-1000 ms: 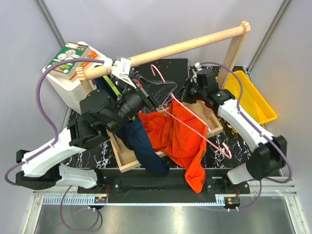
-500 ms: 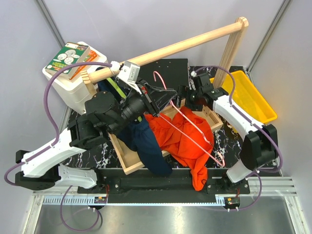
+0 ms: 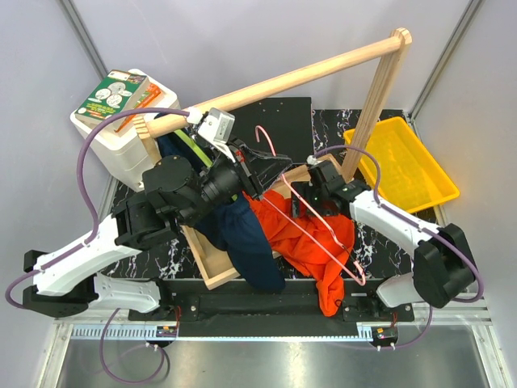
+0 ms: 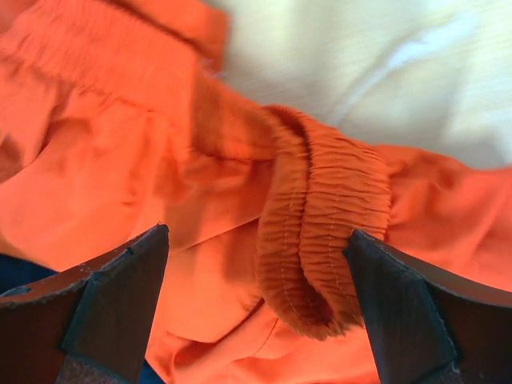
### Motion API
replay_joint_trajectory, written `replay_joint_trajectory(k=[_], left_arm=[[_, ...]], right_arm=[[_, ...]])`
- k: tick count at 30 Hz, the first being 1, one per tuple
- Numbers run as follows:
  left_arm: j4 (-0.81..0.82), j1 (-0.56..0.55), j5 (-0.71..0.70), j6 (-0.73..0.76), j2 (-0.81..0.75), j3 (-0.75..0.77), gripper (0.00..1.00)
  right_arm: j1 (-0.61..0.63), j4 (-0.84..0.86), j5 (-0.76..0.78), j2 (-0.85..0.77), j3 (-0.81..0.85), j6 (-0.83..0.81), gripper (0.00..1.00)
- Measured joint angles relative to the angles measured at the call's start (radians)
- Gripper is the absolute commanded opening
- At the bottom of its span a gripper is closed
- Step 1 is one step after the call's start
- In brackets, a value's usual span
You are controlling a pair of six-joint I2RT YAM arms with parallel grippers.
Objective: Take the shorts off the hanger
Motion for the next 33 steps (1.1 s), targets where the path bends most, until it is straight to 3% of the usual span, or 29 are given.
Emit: replay_joint_trajectory(k=[7,15,16,18,20,21,22,26,29,33], left_arm=[[-0.011,0.000,0.020,-0.014,0.000,0.000,0.00],[-0.020,0.000,0.034,-0.014,-0.024,-0.009,0.00],[-0.021,0.000,0.037,-0.014,-0.028,-0.011,0.00],[-0.022,0.000,0.040,-0.015,-0.041,-0.021,0.00],[-0.023,0.000,0.039,-0.016,-0.058,-0.036,0.00],[-0.022,0.000,0.039,-0.016,-0.065,-0.043,0.00],[-0.022,0.000,0.039,-0.018,-0.070,-0.048,0.00],[-0.016,0.000,0.040,-0.023,-0.080,-0.061,0.00],[-0.008,0.000,0.043,-0.024,-0.083,-0.078,0.00],[0.000,0.000,0.047,-0.034,-0.092,-0.101,0.00]], right_arm=[[0.126,0.111,0.044,0.086,-0.017,-0.019,1.00],[0.178,0.123,0.155,0.129,-0.022,-0.045,0.98],[0.180,0.124,0.171,0.140,-0.022,-0.044,0.92],[0.184,0.129,0.205,0.169,-0.022,-0.042,0.88],[0.191,0.138,0.235,0.202,-0.022,-0.038,0.73],[0.196,0.145,0.249,0.215,-0.022,-0.035,0.63],[0.199,0.146,0.258,0.222,-0.021,-0.032,0.46],[0.203,0.147,0.292,0.215,-0.023,-0.002,0.09],[0.203,0.144,0.316,0.167,-0.042,0.013,0.00],[0.203,0.112,0.378,0.011,-0.084,0.041,0.00]])
